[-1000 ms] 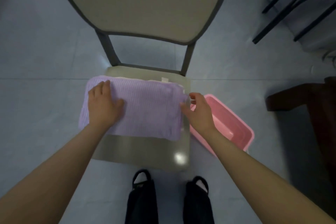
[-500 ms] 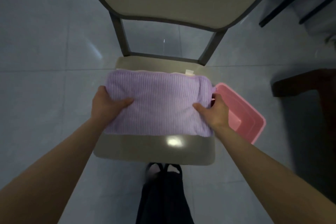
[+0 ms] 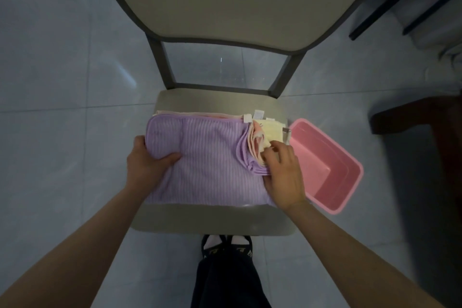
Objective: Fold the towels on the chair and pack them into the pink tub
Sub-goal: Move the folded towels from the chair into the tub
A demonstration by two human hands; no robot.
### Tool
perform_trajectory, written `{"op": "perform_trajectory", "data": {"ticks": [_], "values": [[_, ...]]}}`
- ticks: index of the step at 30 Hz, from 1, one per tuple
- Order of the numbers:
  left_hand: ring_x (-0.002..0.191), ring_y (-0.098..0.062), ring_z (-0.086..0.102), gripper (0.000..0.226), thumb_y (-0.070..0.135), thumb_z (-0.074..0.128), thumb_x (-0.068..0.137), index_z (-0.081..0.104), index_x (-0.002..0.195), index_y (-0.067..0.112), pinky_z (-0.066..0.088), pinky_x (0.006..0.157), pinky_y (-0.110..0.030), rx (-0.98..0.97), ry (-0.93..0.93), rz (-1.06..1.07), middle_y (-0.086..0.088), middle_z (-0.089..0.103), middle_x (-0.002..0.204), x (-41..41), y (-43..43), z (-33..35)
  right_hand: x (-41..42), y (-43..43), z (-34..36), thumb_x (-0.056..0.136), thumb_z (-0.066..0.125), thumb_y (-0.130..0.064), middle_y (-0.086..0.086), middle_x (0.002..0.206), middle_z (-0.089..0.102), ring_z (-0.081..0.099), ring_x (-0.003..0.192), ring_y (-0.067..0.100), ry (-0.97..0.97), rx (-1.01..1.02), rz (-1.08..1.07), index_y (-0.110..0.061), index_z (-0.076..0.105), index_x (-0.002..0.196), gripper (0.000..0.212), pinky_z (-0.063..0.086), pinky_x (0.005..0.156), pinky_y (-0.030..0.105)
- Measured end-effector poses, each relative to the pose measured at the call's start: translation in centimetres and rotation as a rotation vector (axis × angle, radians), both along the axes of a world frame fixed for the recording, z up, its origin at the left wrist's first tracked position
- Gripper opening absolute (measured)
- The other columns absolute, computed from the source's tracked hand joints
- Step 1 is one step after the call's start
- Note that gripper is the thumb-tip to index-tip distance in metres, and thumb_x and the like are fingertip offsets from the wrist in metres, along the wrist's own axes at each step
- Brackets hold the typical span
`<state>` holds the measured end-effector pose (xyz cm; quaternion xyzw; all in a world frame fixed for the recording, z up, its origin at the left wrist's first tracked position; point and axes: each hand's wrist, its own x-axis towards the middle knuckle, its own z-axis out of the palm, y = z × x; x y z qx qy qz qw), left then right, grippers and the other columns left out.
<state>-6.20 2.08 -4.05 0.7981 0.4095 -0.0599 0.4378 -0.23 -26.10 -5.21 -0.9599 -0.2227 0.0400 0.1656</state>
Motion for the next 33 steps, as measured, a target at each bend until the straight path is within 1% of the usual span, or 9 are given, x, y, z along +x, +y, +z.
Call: {"op": "perform_trajectory", "data": {"ticks": [3,7,11,14,17,20,23,27,33], "values": [[0.105,-0.028,0.062,0.085,0.043,0.087,0.044,0.060,0.119,0.014,0.049,0.092,-0.040,-0.162,0.030,0.017,-0.009,0.066,0.114,0.3,0.9,0.1,0.4,-0.3,-0.1,0.080,0.069,-0.016,0.013,0.111,0.053,0.049,0.097,0.027,0.081,0.146,-0.151,-0.007,0.050,0.102,0.031,0.047,0.074,0.034],[0.104,-0.026,0.061,0.086,0.042,0.084,0.043,0.057,0.120,0.016,0.050,0.092,-0.042,-0.201,0.003,0.018,-0.003,0.063,0.110,0.4,1.0,0.5,1.3,-0.6,-0.3,0.071,0.079,-0.035,0.006,0.114,0.052,0.053,0.102,0.025,0.355,0.364,-0.528,-0.011,0.043,0.122,0.066,0.049,0.083,0.040],[0.108,-0.027,0.053,0.085,0.031,0.086,0.062,0.039,0.131,0.012,0.045,0.091,-0.042,-0.016,-0.052,-0.004,-0.006,0.053,0.121,0.4,0.4,0.5,2.0,-0.2,0.1,0.068,0.081,-0.034,0.000,0.105,0.052,0.054,0.099,0.024,0.383,0.334,-0.572,-0.011,0.048,0.116,0.062,0.049,0.084,0.042],[0.103,-0.036,0.053,0.067,0.027,0.084,0.066,0.049,0.118,0.002,0.043,0.083,-0.042,0.211,-0.063,-0.078,-0.020,0.054,0.113,-0.1,-0.2,0.5,2.0,0.4,0.3,0.069,0.079,-0.025,0.000,0.095,0.047,0.051,0.093,0.027,0.327,0.274,-0.519,-0.012,0.049,0.097,0.044,0.043,0.075,0.037],[0.099,-0.039,0.055,0.067,0.030,0.086,0.061,0.051,0.110,0.000,0.047,0.081,-0.046,0.211,-0.015,-0.028,-0.022,0.056,0.107,-0.3,-0.2,-0.1,2.5,0.7,0.4,0.063,0.083,-0.020,0.004,0.100,0.054,0.055,0.092,0.026,0.476,0.390,-0.676,-0.015,0.045,0.096,0.051,0.046,0.076,0.036],[0.103,-0.037,0.058,0.090,0.053,0.085,0.050,0.049,0.118,0.005,0.049,0.089,-0.051,0.077,0.093,0.089,-0.017,0.060,0.114,-0.4,0.2,-0.2,3.3,0.4,1.2,0.063,0.084,-0.022,0.002,0.103,0.063,0.061,0.092,0.024,0.790,0.487,-0.876,-0.013,0.056,0.105,0.051,0.051,0.084,0.037],[0.103,-0.034,0.061,0.117,0.078,0.076,0.030,0.052,0.119,0.005,0.051,0.090,-0.050,-0.140,0.217,0.182,-0.014,0.062,0.116,-1.4,1.4,-1.6,3.5,0.4,2.1,0.068,0.078,-0.024,0.003,0.105,0.067,0.064,0.094,0.026,0.917,0.538,-0.815,-0.016,0.062,0.111,0.047,0.053,0.087,0.043],[0.110,-0.035,0.057,0.133,0.075,0.079,0.026,0.045,0.130,0.000,0.050,0.094,-0.047,-0.351,0.301,0.257,-0.016,0.055,0.128,-1.9,1.9,-0.9,3.1,0.9,3.6,0.079,0.067,-0.027,0.002,0.110,0.065,0.063,0.097,0.024,0.969,0.612,-0.709,-0.023,0.055,0.117,0.040,0.052,0.086,0.043],[0.102,-0.032,0.059,0.088,0.050,0.080,0.061,0.048,0.126,0.000,0.053,0.085,-0.042,-0.559,0.422,0.266,-0.016,0.058,0.120,-1.3,2.6,1.8,4.3,0.6,5.9,0.088,0.058,-0.021,0.008,0.093,0.067,0.067,0.078,0.026,1.295,0.856,-0.886,-0.014,0.058,0.108,0.021,0.055,0.057,0.030]]}}
